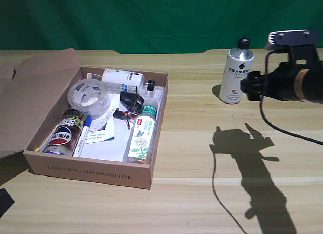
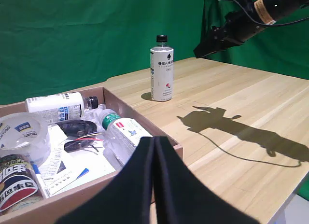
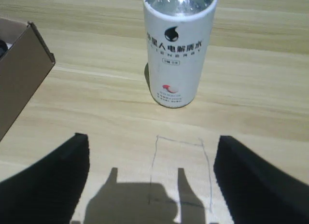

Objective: Place the white bottle into the box.

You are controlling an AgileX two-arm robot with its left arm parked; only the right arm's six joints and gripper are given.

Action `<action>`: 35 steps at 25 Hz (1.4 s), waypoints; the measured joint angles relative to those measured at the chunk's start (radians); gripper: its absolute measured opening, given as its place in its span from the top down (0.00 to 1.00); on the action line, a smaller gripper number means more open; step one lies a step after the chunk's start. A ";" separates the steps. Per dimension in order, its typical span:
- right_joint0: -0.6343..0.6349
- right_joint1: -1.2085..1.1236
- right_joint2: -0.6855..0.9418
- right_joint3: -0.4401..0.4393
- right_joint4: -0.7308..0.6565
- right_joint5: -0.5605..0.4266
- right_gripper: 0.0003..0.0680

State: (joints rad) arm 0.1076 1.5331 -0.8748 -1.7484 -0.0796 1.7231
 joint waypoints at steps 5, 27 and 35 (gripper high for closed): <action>0.149 0.146 -0.102 0.007 0.188 0.051 0.10; 0.180 0.486 -0.351 0.025 0.427 0.278 0.12; 0.180 0.569 -0.447 0.026 0.464 0.278 0.12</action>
State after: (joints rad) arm 0.2879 2.1019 -1.3215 -1.7222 0.3840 2.0014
